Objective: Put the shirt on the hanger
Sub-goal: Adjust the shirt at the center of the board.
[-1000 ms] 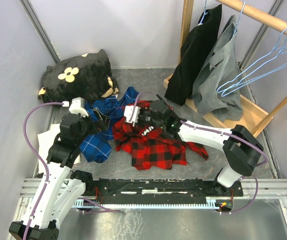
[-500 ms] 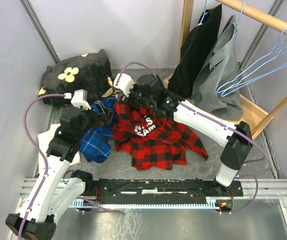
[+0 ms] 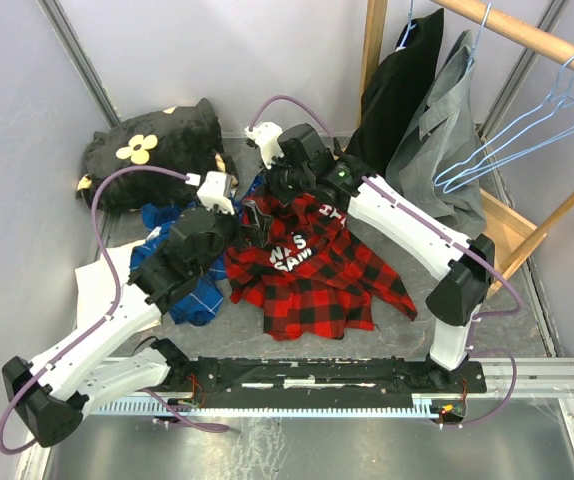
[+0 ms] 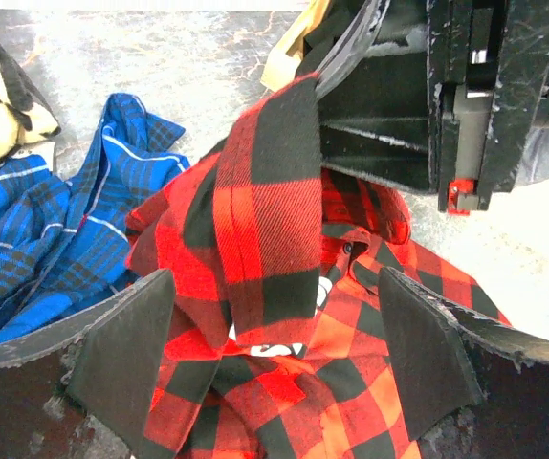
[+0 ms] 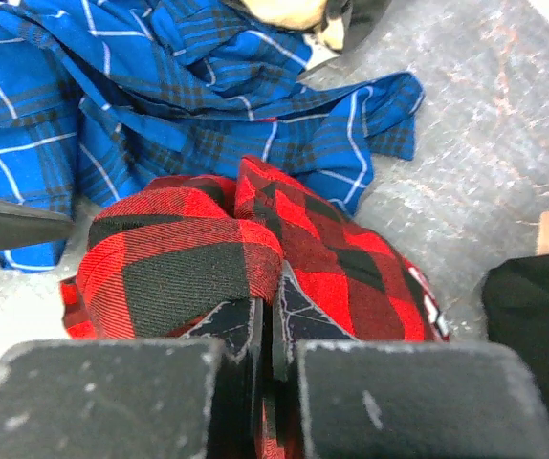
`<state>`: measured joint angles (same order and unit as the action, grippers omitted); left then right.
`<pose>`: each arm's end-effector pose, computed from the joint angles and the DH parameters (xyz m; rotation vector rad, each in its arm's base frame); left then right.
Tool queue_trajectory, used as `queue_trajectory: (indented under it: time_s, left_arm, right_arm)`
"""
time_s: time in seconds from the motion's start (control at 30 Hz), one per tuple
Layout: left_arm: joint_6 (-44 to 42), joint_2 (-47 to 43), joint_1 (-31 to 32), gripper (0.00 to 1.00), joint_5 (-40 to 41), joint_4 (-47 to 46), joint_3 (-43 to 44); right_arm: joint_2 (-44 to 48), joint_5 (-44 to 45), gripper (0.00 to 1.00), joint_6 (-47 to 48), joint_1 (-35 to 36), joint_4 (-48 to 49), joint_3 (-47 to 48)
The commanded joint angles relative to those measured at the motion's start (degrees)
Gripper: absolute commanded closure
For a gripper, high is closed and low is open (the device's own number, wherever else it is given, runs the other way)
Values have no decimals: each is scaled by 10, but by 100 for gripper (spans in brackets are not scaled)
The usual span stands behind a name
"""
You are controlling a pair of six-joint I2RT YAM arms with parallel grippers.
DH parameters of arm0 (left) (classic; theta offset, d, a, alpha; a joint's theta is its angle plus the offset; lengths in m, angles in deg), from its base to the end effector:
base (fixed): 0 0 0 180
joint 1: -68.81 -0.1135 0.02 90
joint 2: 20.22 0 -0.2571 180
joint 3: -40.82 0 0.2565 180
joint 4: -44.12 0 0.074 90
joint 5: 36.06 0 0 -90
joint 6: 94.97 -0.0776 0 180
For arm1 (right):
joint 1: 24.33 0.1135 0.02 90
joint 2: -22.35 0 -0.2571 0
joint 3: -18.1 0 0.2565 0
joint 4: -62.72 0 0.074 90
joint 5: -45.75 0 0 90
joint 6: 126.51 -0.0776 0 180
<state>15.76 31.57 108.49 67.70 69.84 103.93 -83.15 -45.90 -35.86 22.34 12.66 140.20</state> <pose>0.2097 -0.1500 0.3287 0.1329 1.8419 -0.5258 0.3147 0.3368 0.3510 -0.8970 2.0048 0.4908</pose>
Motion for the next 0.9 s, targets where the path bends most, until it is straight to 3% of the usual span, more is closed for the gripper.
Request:
queue_trajectory:
  time_s: [0.0,0.17,0.33,0.87]
  left_arm:
    - [-35,29,40,8,94,-74,22]
    - [-54,78,76,11,232,-83,18]
    - [-64,92,76,15,330,-58,21]
    - [-78,102,71,36,353,-44,28]
  right_arm:
    - [8,-37,100,-82,-15,-12,36]
    - [20,-92,100,-132,-27,0,34]
    - [39,-84,100,-123,-29,-17,27]
    - [83,-62,100,-105,-32,-41,-1]
